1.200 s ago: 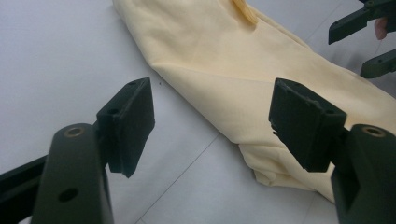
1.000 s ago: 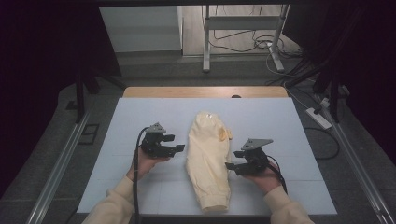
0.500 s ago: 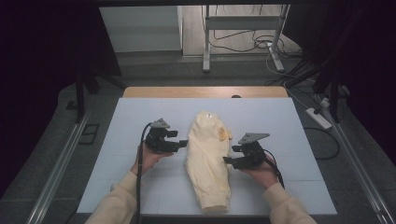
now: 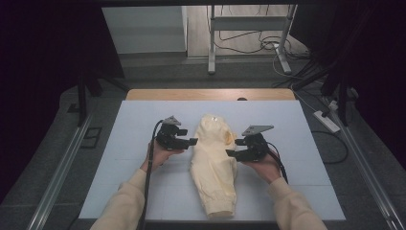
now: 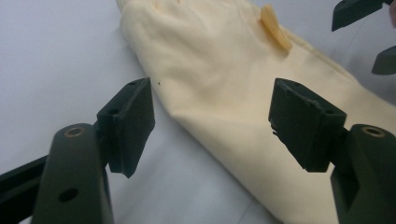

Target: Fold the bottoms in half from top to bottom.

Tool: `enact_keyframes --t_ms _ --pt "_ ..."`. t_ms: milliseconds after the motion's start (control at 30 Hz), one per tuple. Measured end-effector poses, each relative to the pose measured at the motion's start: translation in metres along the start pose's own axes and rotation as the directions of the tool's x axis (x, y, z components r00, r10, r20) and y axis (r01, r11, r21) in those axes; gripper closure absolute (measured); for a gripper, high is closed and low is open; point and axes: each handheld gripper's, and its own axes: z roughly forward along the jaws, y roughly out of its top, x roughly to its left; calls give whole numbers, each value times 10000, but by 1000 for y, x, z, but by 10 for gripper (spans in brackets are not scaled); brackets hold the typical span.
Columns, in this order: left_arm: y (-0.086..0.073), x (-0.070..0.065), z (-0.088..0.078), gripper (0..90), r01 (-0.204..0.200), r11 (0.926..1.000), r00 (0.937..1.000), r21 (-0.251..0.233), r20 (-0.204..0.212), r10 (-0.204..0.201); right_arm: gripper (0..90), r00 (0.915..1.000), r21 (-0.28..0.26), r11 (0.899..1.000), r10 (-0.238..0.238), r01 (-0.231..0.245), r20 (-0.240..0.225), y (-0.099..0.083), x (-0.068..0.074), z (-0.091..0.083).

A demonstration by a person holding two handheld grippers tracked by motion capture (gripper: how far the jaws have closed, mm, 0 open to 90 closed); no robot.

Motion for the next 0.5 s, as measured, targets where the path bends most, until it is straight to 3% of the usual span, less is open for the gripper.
enact_keyframes --t_ms 500 --pt "12 8 10 304 -51 10000 10000 45 33 51 365 9992 78 9993 352 -353 163 15 -26 20"
